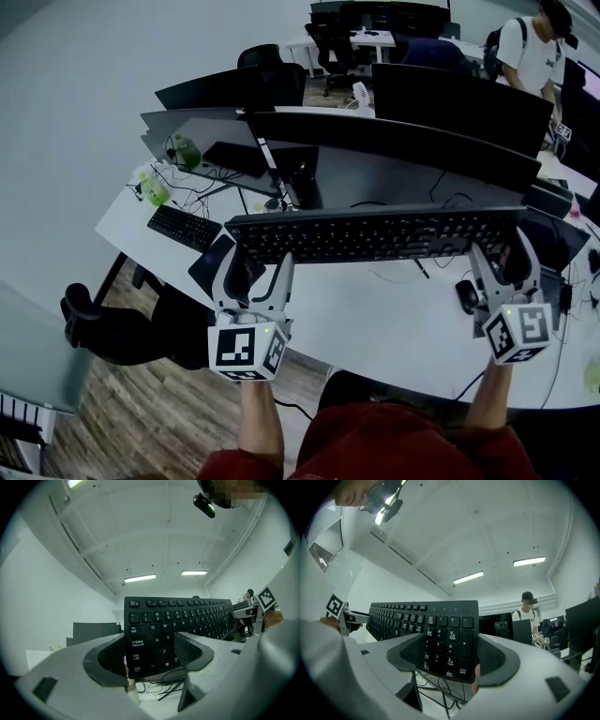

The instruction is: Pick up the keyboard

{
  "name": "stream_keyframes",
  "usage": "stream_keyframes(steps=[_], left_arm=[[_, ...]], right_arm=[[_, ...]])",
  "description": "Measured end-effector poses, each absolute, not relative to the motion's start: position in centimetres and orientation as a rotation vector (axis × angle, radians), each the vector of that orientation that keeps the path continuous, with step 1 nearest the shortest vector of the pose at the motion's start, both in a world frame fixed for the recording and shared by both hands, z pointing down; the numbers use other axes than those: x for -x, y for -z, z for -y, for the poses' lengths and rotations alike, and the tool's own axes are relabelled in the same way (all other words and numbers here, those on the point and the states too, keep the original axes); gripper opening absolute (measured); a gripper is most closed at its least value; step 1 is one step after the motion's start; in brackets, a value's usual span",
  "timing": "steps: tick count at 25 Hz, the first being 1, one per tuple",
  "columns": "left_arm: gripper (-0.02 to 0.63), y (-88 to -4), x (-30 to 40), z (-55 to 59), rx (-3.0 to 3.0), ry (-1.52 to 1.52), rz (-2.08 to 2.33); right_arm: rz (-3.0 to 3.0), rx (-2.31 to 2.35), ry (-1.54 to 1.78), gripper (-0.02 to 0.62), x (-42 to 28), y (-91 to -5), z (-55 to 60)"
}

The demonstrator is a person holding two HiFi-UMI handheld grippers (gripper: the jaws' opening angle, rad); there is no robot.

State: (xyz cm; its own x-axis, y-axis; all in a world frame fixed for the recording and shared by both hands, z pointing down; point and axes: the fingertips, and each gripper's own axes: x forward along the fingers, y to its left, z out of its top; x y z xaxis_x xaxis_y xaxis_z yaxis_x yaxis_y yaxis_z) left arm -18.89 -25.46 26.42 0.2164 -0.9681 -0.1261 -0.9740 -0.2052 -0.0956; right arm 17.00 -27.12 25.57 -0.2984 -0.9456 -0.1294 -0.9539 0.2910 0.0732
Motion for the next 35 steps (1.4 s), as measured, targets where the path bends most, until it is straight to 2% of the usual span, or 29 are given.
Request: stream_keyframes(steps=[35], left_arm=[[0.307,-25.16,19.33,24.32,2.252,-0.075,-1.871]], right_arm=[[-2.43,1.77,-0.25,0.347,-16.5,-24.45,26.66]])
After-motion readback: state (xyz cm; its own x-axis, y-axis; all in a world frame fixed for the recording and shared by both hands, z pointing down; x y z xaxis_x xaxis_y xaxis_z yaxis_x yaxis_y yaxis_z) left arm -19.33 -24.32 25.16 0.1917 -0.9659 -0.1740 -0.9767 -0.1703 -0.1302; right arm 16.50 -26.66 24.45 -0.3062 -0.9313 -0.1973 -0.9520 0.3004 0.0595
